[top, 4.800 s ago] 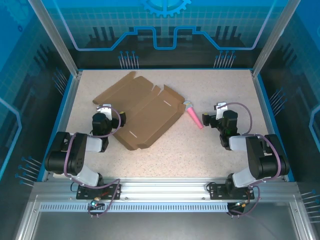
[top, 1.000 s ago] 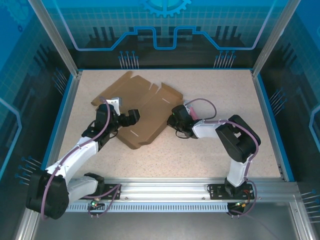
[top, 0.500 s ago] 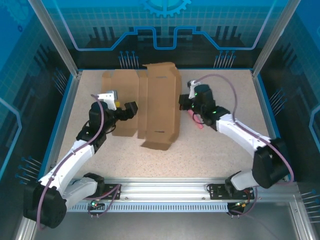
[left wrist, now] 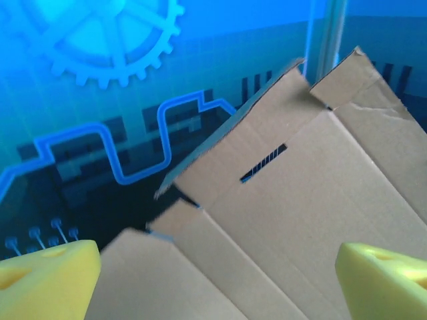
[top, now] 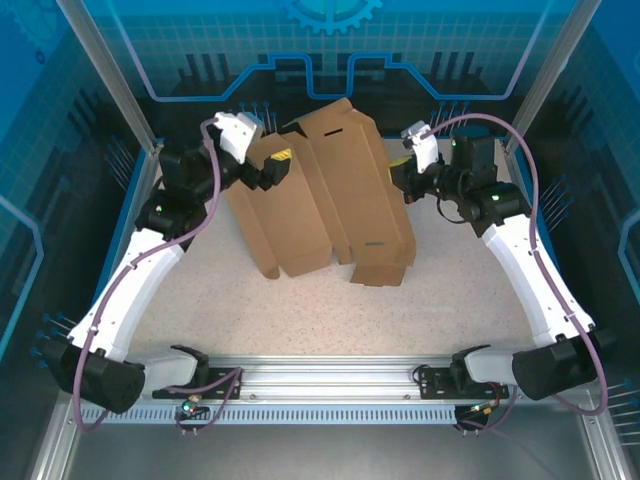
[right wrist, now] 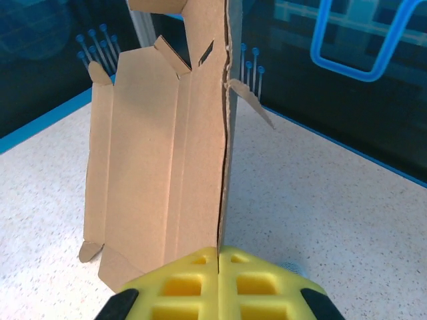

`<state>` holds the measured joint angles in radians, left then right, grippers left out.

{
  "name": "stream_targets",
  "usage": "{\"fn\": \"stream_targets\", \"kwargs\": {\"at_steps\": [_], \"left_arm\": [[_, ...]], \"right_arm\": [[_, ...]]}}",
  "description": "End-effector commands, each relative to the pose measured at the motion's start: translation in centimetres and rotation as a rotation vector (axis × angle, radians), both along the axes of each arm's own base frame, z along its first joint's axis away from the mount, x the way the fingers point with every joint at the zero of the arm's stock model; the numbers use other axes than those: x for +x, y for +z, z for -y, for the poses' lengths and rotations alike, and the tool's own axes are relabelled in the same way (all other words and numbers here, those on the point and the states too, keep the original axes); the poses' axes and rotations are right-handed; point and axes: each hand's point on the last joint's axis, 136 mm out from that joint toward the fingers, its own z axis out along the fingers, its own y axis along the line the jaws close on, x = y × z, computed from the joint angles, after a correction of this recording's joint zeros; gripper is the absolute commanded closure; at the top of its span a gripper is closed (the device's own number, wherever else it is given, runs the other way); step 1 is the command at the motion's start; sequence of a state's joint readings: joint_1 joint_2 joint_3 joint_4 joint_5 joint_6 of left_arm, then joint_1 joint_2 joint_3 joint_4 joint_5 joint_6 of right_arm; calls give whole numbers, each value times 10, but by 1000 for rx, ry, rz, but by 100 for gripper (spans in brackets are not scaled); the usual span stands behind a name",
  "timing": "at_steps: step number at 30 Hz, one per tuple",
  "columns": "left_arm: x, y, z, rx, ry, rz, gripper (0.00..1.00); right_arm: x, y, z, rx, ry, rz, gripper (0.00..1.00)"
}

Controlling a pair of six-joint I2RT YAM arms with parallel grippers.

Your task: Fold the paper box

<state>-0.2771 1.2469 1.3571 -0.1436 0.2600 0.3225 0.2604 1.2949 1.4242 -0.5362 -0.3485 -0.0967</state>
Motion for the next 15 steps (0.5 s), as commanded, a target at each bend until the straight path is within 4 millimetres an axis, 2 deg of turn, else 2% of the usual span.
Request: {"fn": "stream_targets", "kwargs": {"at_steps": [1,4,10,13,15], "left_arm": [[-6,-17,14,230,-121,13,5],[-2,-18,21,285,-165,31,1],[11,-18,38,316,-258,35,2],[17,-20,46,314,-299,11,10],[16,-19,51,298,-336,-5,19]], "right_arm": [[-23,5,-5,-25,118,-2,100],[-28,13,-10,-12,164,14,100],[-34,16,-20,3,235,33,100],[-35,16,-22,-8,251,50,100],[-34,16,-21,-21,246,61,100]]}}
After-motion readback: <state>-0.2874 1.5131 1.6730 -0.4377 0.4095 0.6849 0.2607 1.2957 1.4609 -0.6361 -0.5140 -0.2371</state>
